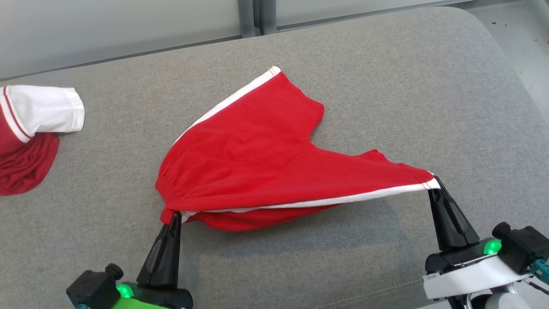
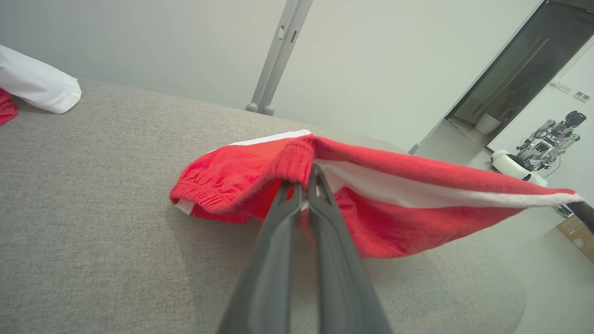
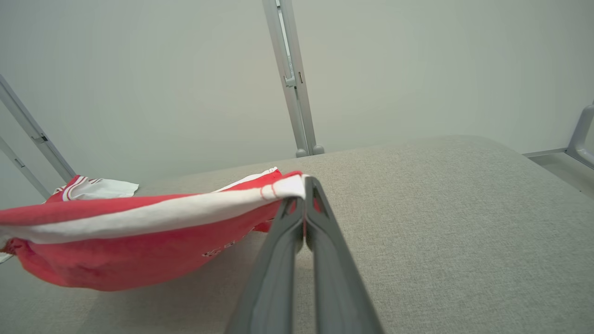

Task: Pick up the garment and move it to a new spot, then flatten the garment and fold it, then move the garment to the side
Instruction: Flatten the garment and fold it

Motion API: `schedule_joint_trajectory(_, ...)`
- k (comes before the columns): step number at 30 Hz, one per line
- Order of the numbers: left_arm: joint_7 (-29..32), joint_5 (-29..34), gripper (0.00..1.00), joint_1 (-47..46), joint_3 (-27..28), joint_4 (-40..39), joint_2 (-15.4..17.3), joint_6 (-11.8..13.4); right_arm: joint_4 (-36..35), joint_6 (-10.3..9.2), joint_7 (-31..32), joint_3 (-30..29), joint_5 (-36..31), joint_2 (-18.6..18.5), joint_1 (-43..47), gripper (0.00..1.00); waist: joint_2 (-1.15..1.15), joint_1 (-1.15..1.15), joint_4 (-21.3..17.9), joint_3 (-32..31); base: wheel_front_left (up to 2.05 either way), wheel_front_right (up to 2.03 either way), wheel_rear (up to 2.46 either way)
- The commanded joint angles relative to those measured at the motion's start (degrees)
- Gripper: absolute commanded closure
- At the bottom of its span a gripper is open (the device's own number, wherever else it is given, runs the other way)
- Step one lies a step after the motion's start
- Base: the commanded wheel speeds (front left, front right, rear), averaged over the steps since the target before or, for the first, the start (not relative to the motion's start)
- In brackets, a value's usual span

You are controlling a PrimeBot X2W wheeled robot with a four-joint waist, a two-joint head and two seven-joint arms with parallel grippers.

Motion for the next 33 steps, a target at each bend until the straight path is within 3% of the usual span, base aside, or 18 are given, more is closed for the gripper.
schedule_joint_trajectory(1,-0.2,0.4,1.0,1.4,0.4,-0.1,-0.4,-0.5,-0.4,-0.04,0.3,-0.5,-0.5,0.3,1.0,1.0,0.01,0.0,0.0,-0.2,0.0,0.0,0.0)
schedule_joint_trajectory(15,-0.2,-0.4,1.0,-6.4,-0.7,8.5,-5.9,-2.6,7.3,-0.04,1.1,0.2,0.6,-0.9,-6.7,1.0,0.01,0.0,5.4,2.2,0.0,0.0,0.0)
schedule_joint_trajectory(18,-0.2,-0.2,1.0,-10.7,0.1,12.4,-8.0,-1.9,10.9,-0.03,1.5,0.4,0.4,-1.8,-11.2,1.0,0.01,0.0,7.2,3.2,0.0,0.0,0.0)
schedule_joint_trajectory(22,0.0,0.2,1.0,-16.5,-1.3,18.2,-10.0,-2.8,17.0,-0.03,2.1,1.1,0.1,-3.7,-18.5,1.0,0.01,0.0,9.5,4.9,0.0,0.0,0.0)
schedule_joint_trajectory(33,-0.1,-0.3,1.0,-28.7,-2.8,29.6,-12.4,-4.3,33.4,-0.03,3.5,7.8,2.3,-8.0,-38.6,1.0,0.01,0.0,14.8,10.1,0.0,0.0,0.0)
